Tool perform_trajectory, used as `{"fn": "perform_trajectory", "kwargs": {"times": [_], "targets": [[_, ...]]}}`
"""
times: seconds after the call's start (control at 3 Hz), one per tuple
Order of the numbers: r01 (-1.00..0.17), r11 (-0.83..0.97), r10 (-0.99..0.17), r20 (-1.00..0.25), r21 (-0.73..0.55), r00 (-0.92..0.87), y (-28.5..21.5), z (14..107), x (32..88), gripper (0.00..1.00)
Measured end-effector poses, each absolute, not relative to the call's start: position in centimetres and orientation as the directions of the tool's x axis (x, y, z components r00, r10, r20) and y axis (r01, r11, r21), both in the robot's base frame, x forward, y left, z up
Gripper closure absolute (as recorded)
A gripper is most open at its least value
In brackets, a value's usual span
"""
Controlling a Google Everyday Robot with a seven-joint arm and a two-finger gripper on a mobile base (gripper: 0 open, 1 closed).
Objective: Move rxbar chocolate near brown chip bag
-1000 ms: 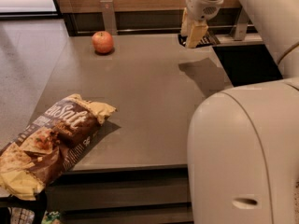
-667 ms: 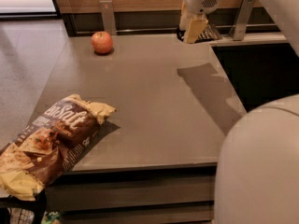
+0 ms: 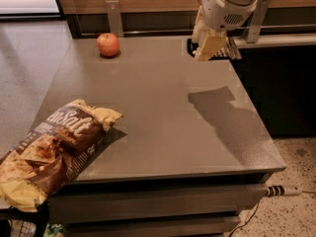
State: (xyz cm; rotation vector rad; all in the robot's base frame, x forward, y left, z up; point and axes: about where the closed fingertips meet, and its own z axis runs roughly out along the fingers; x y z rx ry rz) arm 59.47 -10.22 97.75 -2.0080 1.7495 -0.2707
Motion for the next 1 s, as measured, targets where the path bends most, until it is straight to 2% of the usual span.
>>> {"fn": "perform_trajectory", "kwargs": {"times": [0.67, 1.0], "targets": [[-0.935, -0.080, -0.934, -0.302, -0.344, 0.191, -9.7, 90.4, 52.0, 1.00], [-0.924, -0.170, -0.896, -0.336, -0.342, 0.289, -5.1, 89.4, 50.2, 1.00]]}}
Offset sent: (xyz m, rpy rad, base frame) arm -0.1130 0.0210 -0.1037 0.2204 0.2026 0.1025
